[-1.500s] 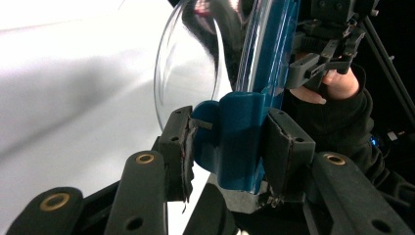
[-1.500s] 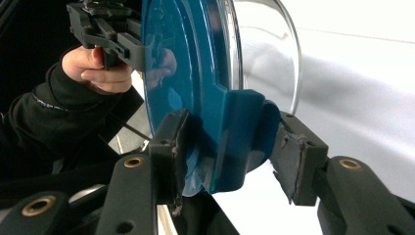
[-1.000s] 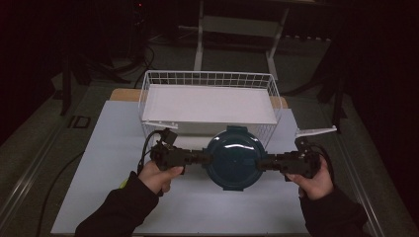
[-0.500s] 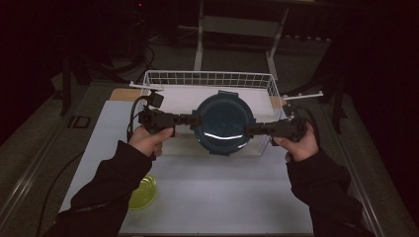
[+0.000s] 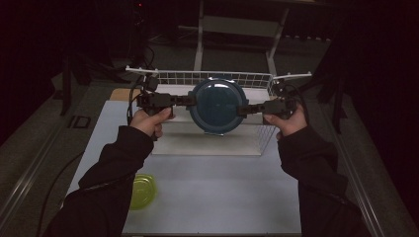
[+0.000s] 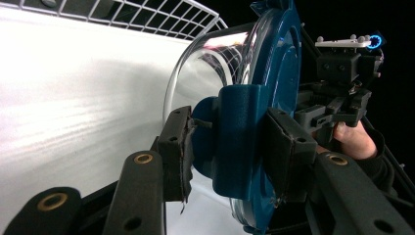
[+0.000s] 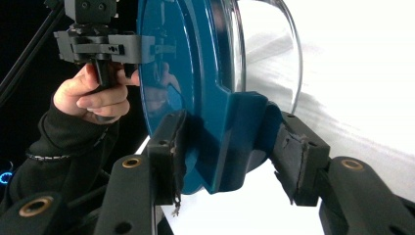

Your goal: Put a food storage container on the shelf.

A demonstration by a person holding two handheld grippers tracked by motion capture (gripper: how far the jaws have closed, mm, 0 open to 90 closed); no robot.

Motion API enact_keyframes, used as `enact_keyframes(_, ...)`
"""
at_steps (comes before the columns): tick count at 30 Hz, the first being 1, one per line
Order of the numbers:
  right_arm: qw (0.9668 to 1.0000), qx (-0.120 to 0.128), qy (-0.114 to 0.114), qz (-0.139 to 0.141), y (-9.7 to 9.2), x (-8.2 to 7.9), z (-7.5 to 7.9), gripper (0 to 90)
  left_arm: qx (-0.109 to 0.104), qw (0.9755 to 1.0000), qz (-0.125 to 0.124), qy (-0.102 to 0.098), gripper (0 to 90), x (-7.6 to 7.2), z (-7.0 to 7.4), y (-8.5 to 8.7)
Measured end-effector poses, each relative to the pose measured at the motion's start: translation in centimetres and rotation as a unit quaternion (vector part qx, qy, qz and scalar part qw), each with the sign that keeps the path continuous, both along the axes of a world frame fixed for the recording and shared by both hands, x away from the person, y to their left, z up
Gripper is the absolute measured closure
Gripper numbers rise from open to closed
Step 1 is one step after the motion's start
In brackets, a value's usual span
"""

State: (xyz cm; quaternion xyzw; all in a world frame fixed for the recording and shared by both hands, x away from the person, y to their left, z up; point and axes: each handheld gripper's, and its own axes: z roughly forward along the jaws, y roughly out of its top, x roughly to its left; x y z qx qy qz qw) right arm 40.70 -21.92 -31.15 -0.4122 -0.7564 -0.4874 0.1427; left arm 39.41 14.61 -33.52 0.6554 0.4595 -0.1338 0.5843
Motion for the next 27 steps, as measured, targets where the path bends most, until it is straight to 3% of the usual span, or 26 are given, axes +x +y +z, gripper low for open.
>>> enact_keyframes(3,0.9999,0.004,0.012,-0.004,0.0,0.4,0.0,49.2,-0.007,0.9999,0.004,0.01,56.3,0.3,-0.1,0.0)
enact_keyframes(10,0.9991,-0.004,0.036,-0.021,0.0,1.0,-0.3,44.4,0.0,0.9998,0.01,0.017,56.6,0.6,0.2,-0.5)
enact_keyframes(16,0.9983,-0.005,0.048,-0.034,0.0,1.5,-0.2,42.7,-0.018,0.9989,0.018,0.038,56.0,1.4,-0.3,-0.4)
enact_keyframes(20,0.9977,-0.011,0.049,-0.045,0.1,1.8,0.0,42.2,-0.022,0.9983,0.02,0.049,54.9,2.0,-0.7,-0.4)
enact_keyframes(27,0.9958,0.001,0.068,-0.062,0.1,2.7,-0.4,40.1,-0.022,0.9974,0.024,0.064,50.2,2.6,-1.3,-0.4)
